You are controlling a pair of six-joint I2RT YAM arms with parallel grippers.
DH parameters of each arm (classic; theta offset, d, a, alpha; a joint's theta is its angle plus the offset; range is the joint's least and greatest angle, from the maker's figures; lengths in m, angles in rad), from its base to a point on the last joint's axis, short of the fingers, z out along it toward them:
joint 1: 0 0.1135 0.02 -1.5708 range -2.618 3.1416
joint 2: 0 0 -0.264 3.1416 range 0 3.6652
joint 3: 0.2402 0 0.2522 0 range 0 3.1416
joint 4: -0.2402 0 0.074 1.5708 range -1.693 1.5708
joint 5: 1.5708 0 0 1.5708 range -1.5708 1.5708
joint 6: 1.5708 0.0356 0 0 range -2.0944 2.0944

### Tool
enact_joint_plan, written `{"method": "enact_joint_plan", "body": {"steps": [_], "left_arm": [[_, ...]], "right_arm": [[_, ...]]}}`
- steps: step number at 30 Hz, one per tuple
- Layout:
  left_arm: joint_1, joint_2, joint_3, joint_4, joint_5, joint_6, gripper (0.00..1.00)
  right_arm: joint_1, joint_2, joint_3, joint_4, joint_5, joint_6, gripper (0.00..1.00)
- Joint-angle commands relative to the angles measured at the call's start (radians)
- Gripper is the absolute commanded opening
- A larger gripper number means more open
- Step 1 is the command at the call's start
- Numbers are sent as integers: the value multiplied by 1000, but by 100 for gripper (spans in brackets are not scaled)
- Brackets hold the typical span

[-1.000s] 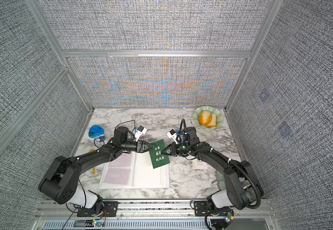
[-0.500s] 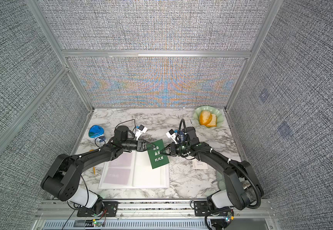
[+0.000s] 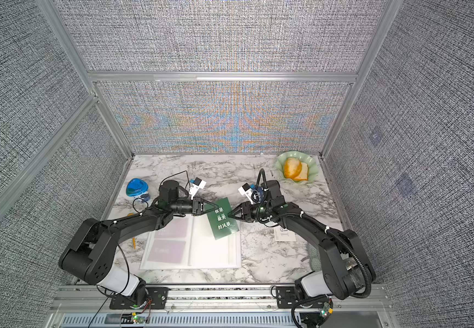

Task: Place the photos into the photo albums
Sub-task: Pick up the photo at the center of the board.

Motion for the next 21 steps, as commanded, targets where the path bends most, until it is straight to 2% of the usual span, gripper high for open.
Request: {"method": "enact_joint_plan", "body": {"steps": [1, 5, 10, 21], "left_arm": [[42, -17, -29, 117, -29, -90, 0], [105, -56, -101, 211, -100, -195, 0], [174, -116, -198, 310, -207, -329, 0], [186, -208, -341, 413, -409, -473, 0]], "right_arm": [[-11, -13, 2, -5, 51, 22, 44], [-11, -18, -5, 18, 89, 60, 45], [-6, -34, -48, 125, 149, 170, 45], [142, 53, -94, 442, 294, 387, 50]]}}
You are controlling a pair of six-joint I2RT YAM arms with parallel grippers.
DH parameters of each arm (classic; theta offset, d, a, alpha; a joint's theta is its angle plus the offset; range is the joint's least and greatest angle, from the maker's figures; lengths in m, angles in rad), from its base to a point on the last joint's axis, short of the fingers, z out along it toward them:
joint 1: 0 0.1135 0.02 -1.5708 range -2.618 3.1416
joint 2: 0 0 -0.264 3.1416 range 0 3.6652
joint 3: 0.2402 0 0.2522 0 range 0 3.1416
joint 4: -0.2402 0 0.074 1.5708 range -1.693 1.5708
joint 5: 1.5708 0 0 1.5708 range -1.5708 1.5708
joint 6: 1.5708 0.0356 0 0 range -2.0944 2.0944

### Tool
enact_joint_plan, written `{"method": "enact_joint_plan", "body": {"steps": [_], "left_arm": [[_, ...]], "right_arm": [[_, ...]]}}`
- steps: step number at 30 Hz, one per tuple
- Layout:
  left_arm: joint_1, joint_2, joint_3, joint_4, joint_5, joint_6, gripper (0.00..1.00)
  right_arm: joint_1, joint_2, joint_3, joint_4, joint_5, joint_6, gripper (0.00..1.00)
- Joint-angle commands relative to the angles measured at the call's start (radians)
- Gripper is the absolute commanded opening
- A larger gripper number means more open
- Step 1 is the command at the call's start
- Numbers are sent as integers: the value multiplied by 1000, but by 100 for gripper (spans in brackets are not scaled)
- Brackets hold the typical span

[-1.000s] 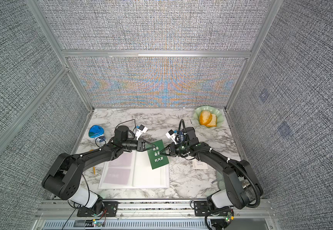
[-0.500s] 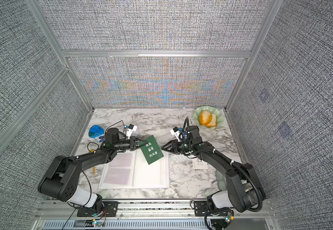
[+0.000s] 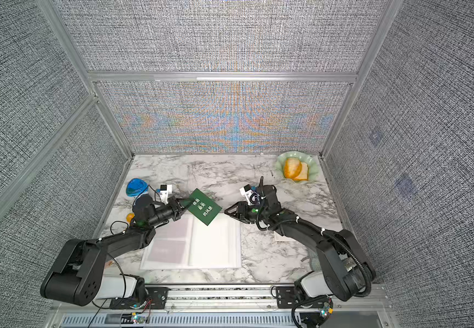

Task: Place the photos into the photo albums
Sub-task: Pick up the photo at the center of the board.

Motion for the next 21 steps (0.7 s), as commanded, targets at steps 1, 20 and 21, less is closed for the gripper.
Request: {"method": "enact_joint_plan", "body": {"steps": [1, 20, 21], "left_arm": [[1, -24, -20, 71, -85, -54, 0], [1, -102, -137, 128, -236, -159, 0], [1, -104, -139, 126, -239, -159, 0]], "right_arm": [[36, 35, 0, 174, 57, 105, 50], [172, 293, 151, 438, 97, 306, 50], [175, 299, 154, 446, 97, 311, 50]]}}
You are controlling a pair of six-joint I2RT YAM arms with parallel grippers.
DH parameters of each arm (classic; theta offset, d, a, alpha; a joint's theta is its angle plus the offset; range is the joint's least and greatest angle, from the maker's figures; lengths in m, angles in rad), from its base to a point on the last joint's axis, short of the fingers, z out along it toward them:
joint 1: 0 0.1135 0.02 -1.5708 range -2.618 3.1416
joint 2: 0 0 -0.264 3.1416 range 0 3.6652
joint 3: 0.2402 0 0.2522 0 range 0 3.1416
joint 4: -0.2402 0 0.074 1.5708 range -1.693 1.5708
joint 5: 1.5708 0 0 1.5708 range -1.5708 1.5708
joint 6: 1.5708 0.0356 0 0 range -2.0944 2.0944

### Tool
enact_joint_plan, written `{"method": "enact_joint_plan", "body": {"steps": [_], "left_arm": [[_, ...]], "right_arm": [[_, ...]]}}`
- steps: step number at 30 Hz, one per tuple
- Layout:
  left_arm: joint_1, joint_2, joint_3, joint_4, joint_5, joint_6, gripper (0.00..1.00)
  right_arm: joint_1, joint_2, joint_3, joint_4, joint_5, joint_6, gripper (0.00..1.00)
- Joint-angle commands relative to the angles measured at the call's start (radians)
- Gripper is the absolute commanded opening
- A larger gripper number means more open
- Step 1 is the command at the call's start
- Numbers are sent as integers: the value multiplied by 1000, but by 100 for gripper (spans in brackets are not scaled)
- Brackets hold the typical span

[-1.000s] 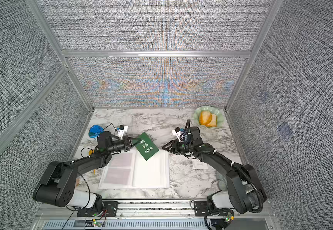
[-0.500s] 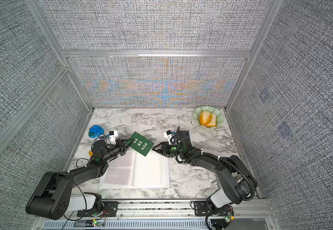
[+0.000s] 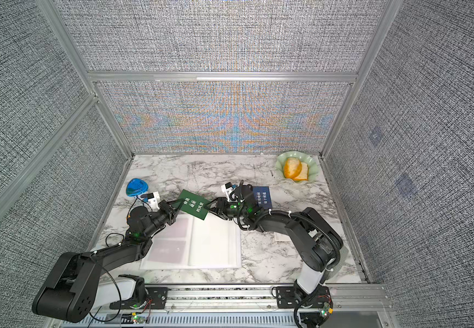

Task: Place the photos into the photo albums
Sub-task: Pick up the photo at the center of the board.

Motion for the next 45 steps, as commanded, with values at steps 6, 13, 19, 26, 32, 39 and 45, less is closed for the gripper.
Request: {"method": "enact_joint_plan", "body": {"steps": [6, 13, 19, 26, 32, 39, 45], "left_arm": [[-3, -32, -10, -6, -17, 4, 0], [-1, -81, -6, -84, -54, 37, 0], [-1, -83, -6, -90, -48, 38, 0], [-3, -85, -14, -94, -55, 33, 0], [-2, -92, -19, -109, -58, 34, 0], [-2, -112, -12, -173, -62, 53, 6], [7, -141, 30, -338, -55, 128, 26]], "right_arm": [[23, 22, 17, 133, -9, 73, 48], [23, 4, 6, 112, 7, 71, 46], [23, 30, 26, 128, -4, 79, 41], [29, 60, 54, 177, -11, 114, 27], [30, 73, 103, 166, -7, 116, 15], [30, 64, 112, 135, 1, 106, 0], [21, 18, 124, -2, 19, 37, 0]]}}
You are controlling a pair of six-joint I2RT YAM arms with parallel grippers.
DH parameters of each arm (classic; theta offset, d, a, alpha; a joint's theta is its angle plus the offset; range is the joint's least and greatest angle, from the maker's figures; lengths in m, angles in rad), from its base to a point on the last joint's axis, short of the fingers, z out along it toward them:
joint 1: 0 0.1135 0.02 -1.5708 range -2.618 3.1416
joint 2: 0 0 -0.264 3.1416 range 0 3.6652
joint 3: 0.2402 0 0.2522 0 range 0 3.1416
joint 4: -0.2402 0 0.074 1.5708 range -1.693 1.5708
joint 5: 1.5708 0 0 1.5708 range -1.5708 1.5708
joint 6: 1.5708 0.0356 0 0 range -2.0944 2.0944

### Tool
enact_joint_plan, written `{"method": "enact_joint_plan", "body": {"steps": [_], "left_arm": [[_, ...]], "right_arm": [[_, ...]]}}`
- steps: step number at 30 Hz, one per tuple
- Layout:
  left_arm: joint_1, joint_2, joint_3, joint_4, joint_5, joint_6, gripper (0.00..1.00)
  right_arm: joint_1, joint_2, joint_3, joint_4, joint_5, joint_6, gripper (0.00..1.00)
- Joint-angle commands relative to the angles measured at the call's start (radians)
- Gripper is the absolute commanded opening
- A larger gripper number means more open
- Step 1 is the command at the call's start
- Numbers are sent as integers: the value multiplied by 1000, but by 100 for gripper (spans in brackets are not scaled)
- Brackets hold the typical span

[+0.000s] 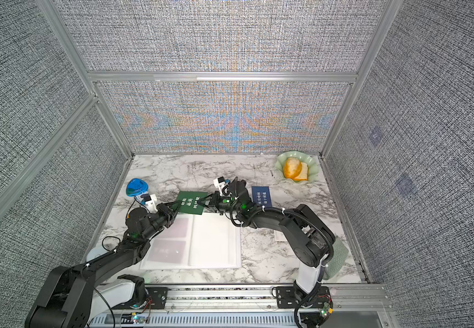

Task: Place the photos into the photo albums
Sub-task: Pick up the photo at the center of the board, then insert the photo into the photo album.

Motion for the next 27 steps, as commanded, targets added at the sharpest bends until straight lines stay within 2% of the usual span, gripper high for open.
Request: {"method": "enact_joint_plan", "body": {"steps": [1, 5, 9, 15, 22, 27], "left_arm": [[12, -28, 26, -150, 6, 83, 28], [44, -88, 59, -336, -29, 168, 31], [57, -126, 109, -565, -125, 263, 30], [57, -91, 186, -780, -193, 401, 24], [56, 50, 270, -896, -162, 510, 19], [57, 147, 288, -907, -143, 517, 14]], "right_arm": [[-9, -34, 11, -103, 26, -60, 0], [-23, -89, 29, -346, 62, -161, 0], [-21, -135, 81, -600, 125, -277, 0], [9, -142, 178, -868, 175, -367, 0], [52, -110, 254, -1012, 240, -412, 0], [90, -58, 325, -1087, 282, -433, 0]]}}
